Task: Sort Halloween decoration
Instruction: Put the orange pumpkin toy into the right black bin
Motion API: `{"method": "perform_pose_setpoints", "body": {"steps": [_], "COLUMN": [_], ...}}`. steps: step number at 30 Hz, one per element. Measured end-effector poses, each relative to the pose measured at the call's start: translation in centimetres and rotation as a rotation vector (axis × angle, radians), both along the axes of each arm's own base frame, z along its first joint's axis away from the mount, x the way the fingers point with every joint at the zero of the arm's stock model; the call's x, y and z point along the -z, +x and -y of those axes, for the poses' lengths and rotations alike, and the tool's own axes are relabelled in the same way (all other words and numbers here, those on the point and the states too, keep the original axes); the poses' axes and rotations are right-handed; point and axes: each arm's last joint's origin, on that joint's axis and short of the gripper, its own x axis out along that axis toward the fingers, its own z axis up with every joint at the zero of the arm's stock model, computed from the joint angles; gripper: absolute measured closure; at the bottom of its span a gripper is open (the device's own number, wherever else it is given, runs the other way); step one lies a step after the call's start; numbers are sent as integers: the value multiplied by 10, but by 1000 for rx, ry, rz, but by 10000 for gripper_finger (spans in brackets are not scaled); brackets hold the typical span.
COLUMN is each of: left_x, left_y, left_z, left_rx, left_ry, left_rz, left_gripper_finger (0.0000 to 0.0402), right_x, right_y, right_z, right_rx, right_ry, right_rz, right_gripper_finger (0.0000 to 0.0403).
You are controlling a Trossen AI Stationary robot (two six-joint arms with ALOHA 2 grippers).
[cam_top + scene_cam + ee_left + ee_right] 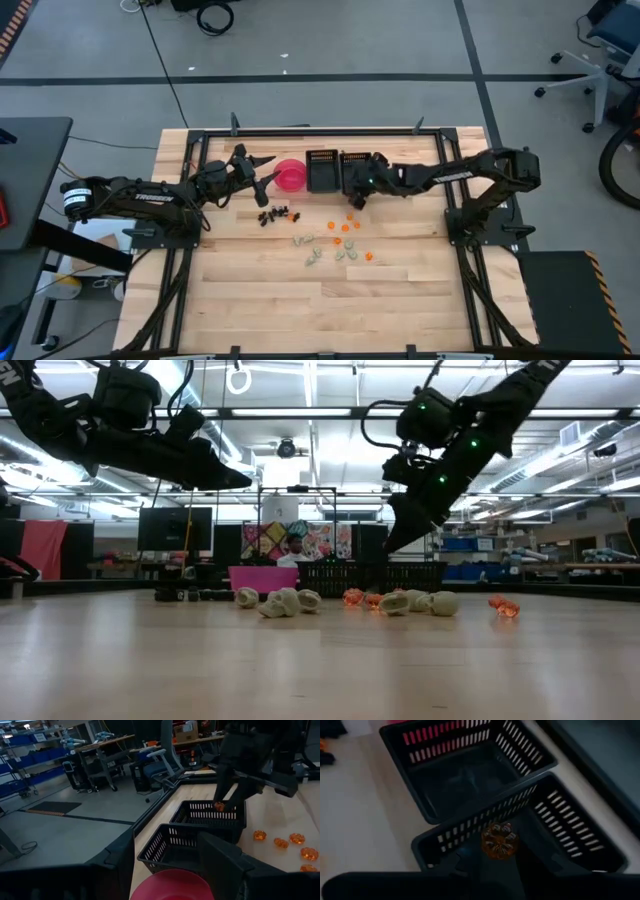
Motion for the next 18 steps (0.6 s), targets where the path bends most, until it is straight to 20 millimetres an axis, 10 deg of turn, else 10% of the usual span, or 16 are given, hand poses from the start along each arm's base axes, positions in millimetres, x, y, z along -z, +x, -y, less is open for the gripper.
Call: {"method": "perform_pose_setpoints", "body": {"steps": [18], "left_x": [1], "left_y": [0], "left_z": [0], "left_rx": [-4], "left_ry": [-58], "left_rz": [22], "left_gripper_finger": [212], "right_x": [31], "right_y": [12], "right_z": [39], "right_rx": [87], "right_ry": [247], "right_rz": [-109], "right_gripper_finger": [289]}}
